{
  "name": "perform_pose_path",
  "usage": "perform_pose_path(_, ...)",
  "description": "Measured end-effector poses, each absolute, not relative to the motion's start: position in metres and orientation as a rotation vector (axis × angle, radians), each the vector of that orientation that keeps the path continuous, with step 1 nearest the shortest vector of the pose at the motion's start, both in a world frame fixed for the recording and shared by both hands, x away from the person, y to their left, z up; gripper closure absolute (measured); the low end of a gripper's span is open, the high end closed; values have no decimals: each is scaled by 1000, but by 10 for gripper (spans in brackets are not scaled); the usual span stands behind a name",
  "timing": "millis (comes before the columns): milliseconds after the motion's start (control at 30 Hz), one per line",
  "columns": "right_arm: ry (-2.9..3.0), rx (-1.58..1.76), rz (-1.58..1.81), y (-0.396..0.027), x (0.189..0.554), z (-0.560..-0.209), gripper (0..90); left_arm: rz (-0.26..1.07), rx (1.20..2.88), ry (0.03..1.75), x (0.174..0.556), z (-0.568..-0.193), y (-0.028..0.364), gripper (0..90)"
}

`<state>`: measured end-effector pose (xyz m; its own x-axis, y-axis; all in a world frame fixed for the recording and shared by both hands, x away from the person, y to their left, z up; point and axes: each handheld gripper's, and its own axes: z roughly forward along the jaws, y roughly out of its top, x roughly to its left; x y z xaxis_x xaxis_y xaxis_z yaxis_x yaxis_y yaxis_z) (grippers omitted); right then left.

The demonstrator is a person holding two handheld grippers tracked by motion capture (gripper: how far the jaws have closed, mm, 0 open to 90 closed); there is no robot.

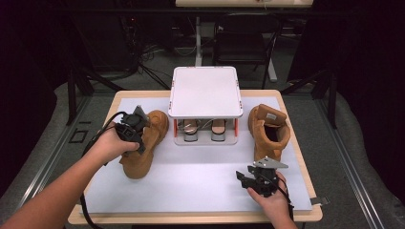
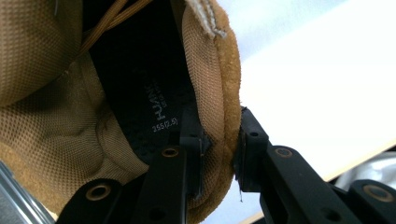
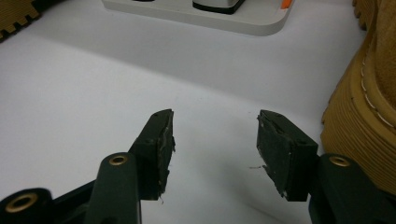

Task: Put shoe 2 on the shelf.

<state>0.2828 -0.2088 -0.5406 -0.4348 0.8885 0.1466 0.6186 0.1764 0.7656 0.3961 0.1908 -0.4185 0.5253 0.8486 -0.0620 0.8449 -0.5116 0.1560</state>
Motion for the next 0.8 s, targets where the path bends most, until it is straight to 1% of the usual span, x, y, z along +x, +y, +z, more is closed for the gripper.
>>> perform_pose_path(67,2126,1432,1126,-209,283,-541,459,45,2620,1443,391,-419,188,766)
perform_pose_path(233,2129,1431,1129,-208,283,-541,459,5,2619,1444,382,-417,186,766)
perform_pose_path(500,2128,1433,1130,-208,282,-540,459,-5,2617,1428,366,-417,179,766)
perform_pose_path(633,2127,1436,1130,-207,282,-541,459,-12,2592,1437,366,-417,176,765)
perform_pose_path(800,2128,1434,1123,-207,282,-541,459,-4,2617,1437,365,-419,168,765)
